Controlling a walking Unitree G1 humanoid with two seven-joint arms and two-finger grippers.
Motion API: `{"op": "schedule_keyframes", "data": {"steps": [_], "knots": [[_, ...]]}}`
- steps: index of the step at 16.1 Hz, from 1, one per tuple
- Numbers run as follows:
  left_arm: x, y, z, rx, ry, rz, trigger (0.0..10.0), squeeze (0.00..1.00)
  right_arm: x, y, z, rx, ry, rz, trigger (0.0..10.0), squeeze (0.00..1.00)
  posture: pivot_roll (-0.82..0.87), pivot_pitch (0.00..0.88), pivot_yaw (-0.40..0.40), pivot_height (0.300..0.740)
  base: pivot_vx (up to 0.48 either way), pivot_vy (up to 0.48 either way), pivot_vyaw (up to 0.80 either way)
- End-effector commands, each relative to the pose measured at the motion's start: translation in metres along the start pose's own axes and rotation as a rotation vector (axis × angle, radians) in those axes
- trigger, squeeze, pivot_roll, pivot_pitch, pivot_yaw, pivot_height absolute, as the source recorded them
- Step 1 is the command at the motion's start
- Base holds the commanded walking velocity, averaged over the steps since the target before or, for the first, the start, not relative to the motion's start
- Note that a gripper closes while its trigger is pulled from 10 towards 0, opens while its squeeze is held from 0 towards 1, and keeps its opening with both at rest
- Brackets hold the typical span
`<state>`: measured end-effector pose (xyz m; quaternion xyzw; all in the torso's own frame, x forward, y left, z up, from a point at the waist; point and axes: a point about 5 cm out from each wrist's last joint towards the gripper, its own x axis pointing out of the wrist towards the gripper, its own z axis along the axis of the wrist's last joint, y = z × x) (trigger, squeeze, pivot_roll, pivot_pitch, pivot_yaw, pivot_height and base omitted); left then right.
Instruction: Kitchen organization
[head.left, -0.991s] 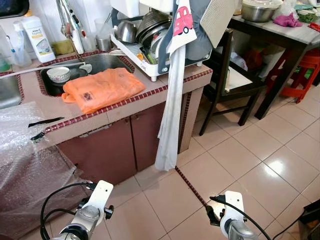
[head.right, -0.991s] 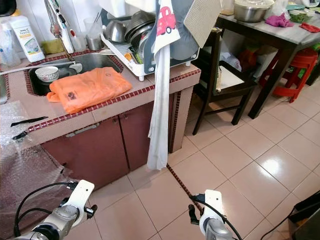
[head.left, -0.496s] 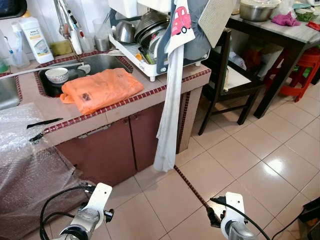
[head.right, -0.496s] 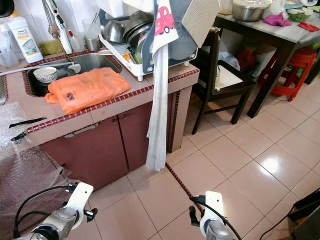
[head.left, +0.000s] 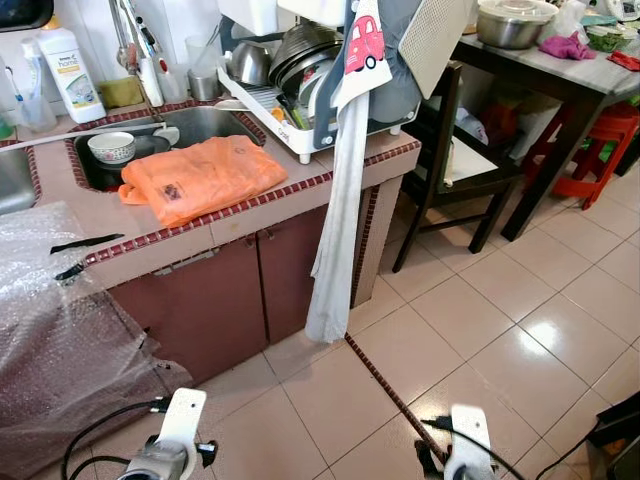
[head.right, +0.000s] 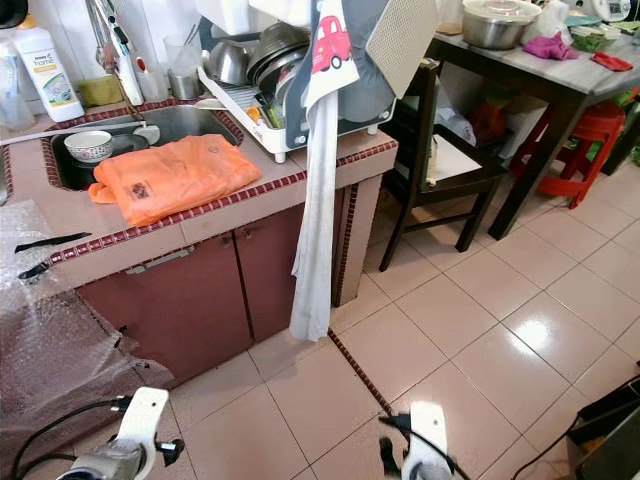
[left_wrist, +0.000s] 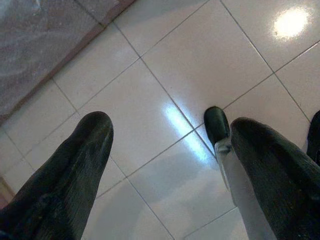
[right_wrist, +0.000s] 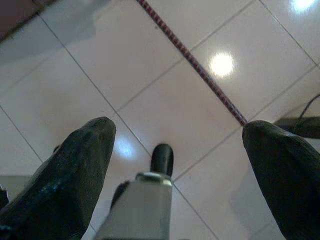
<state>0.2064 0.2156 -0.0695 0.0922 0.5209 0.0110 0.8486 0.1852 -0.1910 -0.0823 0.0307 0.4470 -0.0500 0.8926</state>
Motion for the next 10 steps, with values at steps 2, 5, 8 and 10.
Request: {"op": "schedule_keyframes", "data": {"steps": [2,5,8,10], "knots": [[0.000,0.002,-0.005,-0.004,0.014,-0.002,10.0,0.00,-0.001,-0.001,-0.009,-0.014,0.033,-0.002,10.0,0.00,-0.01,0.027,-0.020,0.740,0.000,0.000,0.00],[0.000,0.004,-0.007,-0.008,0.019,0.001,10.0,0.00,-0.003,-0.002,-0.015,-0.015,0.048,-0.006,10.0,0.00,0.00,0.038,-0.014,0.740,0.000,0.000,0.00],[-0.001,0.007,-0.011,-0.030,0.033,0.017,10.0,0.00,-0.004,-0.002,-0.020,-0.004,0.056,-0.008,10.0,0.00,0.00,0.047,-0.008,0.740,0.000,0.000,0.00],[-0.001,0.008,-0.010,-0.021,0.031,0.019,10.0,0.00,-0.004,-0.001,-0.019,0.004,0.048,-0.006,10.0,0.00,0.00,0.043,-0.006,0.740,0.000,0.000,0.00]]}}
